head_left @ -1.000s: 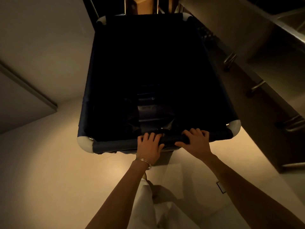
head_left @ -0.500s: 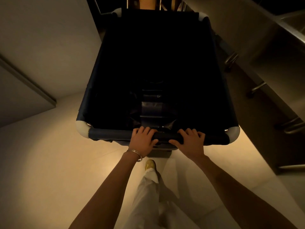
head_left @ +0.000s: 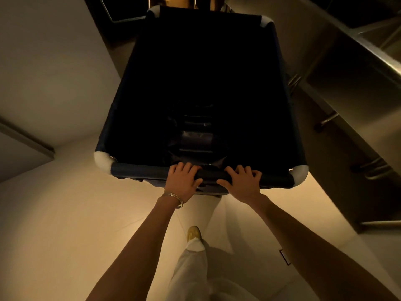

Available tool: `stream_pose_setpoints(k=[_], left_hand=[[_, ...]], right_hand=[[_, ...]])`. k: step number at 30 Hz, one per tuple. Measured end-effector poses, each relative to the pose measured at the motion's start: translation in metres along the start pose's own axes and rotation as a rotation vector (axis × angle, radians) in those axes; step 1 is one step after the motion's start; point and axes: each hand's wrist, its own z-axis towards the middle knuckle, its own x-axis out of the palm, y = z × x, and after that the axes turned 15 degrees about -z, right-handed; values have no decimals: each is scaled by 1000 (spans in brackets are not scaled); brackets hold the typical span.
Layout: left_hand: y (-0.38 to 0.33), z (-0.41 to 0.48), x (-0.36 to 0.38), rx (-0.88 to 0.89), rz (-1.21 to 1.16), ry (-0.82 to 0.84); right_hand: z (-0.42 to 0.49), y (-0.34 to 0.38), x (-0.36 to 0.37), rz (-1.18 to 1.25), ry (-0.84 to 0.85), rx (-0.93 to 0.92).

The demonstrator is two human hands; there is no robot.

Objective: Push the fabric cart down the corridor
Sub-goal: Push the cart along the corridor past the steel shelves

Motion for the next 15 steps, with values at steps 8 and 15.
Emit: stream_pose_setpoints(k=[8, 15], left_hand=[[6, 72, -16, -32, 35, 18], [8, 131, -26, -59, 43, 3]], right_hand=[[69, -11, -14, -17, 42, 10], [129, -27, -19, -24, 32, 5]])
